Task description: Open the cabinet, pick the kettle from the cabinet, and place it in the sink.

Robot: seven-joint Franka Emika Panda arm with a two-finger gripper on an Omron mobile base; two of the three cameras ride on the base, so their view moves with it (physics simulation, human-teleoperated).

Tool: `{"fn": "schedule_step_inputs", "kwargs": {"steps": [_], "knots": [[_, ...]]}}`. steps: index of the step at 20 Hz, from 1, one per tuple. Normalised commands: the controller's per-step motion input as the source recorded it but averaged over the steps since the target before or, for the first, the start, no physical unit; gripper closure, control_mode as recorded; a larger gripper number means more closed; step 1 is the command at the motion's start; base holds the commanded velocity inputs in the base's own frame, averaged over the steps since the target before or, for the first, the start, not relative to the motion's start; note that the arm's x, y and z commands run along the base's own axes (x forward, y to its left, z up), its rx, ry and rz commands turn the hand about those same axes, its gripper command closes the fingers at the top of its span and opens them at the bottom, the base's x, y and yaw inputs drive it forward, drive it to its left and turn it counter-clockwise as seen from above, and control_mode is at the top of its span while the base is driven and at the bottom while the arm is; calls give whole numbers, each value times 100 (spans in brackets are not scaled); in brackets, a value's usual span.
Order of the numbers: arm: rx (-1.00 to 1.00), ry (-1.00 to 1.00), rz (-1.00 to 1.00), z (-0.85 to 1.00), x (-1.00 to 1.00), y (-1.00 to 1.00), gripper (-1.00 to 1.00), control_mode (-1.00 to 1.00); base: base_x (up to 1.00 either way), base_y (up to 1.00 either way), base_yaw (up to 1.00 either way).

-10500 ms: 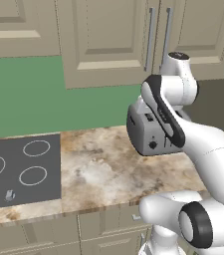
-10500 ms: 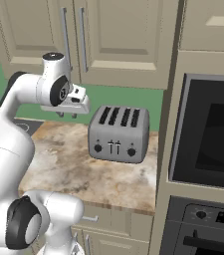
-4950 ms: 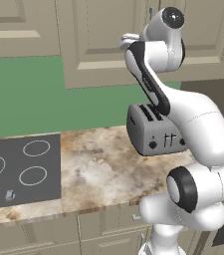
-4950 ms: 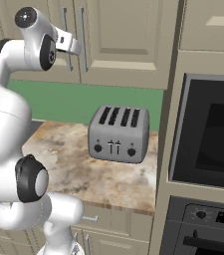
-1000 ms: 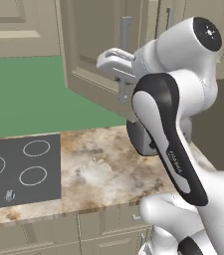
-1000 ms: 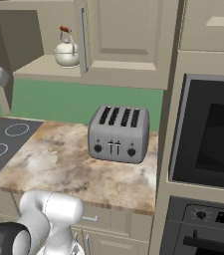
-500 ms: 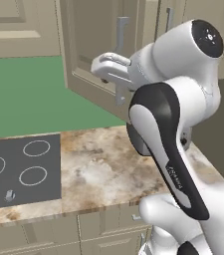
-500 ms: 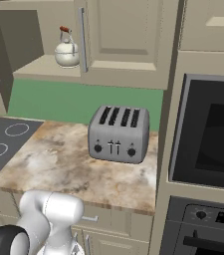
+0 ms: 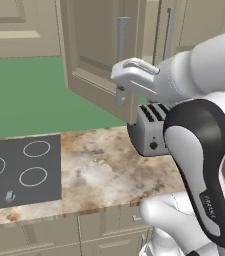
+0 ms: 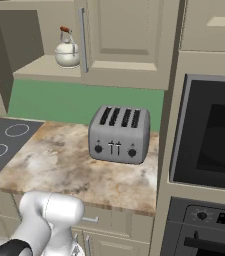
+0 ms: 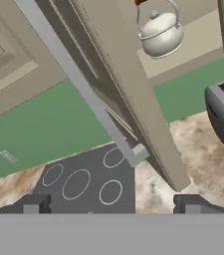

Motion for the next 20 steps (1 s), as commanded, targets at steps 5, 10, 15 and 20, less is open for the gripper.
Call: {"fn": "schedule_step_inputs", "kwargs": {"steps": [5,10,15,20], "knots": [[24,-2,19,-2,-22,-52,-100,-100,0,0,0],[16,-3,24,-9,-6,-44,-100,-100,0,0,0],[19,2,22,-3,1,-43,-100,-100,0,0,0],[15,1,14,0,4,-19,-100,-100,0,0,0]]}}
